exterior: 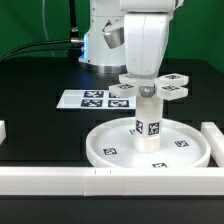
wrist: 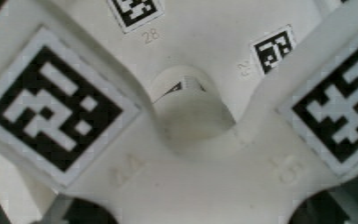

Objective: Assemble round table

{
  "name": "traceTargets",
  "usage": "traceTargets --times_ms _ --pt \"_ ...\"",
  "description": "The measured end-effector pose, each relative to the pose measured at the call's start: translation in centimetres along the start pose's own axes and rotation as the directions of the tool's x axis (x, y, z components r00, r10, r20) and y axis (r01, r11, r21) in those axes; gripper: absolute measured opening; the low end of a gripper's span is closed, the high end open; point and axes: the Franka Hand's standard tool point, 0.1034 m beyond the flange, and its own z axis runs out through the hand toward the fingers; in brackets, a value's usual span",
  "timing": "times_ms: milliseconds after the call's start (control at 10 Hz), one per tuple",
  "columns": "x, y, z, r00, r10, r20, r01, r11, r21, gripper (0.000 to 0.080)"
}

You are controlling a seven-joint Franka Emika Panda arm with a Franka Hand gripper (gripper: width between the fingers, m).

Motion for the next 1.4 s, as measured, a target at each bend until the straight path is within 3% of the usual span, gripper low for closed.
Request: traceTargets --times_ms 300,700,1000,1200,1400 --pt "-0.01 0.0 0.0 0.999 0.038 0.0 -0.038 0.999 0.0 0.0446" --pt "-0.2 -0.06 0.08 0.911 0.411 -0.003 -0.411 0.911 0.003 0.0448" --pt "0.38 -0.29 0.14 0.682 0.731 -0.014 -0.731 0.683 0.02 0.0448" --pt "0.48 -0.23 0.13 0.511 0.859 -0.015 -0.859 0.512 0.022 0.0448" --pt "0.45 -0.23 0.15 0.417 0.909 -0.012 -0.908 0.417 0.024 0.0448"
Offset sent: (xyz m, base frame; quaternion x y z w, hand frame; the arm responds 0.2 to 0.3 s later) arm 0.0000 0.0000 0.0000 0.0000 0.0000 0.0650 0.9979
